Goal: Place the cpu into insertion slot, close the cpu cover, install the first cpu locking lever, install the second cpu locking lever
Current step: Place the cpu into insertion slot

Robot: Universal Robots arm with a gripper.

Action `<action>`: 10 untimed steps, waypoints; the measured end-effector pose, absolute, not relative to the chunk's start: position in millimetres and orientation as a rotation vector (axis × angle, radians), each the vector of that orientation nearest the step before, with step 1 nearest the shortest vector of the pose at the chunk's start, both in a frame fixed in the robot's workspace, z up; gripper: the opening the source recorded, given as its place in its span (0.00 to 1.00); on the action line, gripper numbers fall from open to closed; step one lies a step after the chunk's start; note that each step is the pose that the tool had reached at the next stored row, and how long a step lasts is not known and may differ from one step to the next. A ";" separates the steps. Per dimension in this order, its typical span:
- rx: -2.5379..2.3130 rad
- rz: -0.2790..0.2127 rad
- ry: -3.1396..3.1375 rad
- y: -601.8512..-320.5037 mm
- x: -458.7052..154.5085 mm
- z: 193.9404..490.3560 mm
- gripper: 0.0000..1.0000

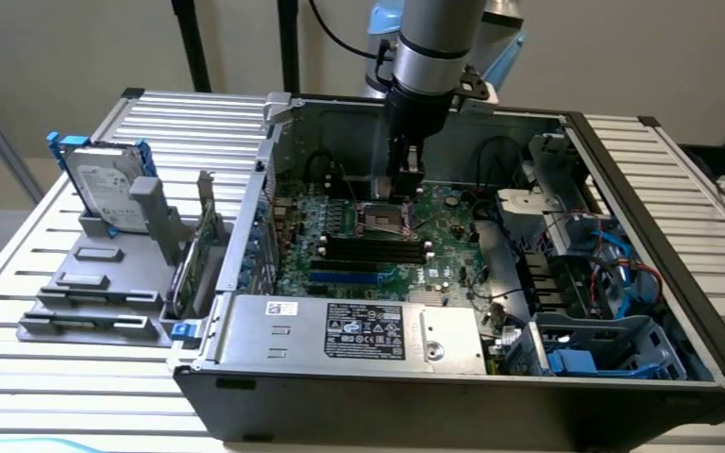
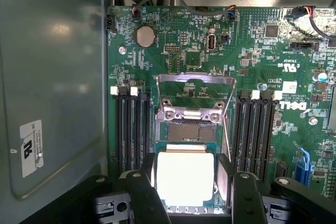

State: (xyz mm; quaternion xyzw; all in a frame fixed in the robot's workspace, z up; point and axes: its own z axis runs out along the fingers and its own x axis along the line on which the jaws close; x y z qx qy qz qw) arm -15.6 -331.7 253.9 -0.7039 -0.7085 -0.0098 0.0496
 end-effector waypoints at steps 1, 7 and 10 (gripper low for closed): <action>-2.146 -0.027 -2.159 -332.0 -15.6 253.0 0.55; -2.151 -0.015 -2.164 -332.7 -15.8 245.1 0.55; -2.152 -0.014 -2.165 -333.0 -16.3 240.4 0.55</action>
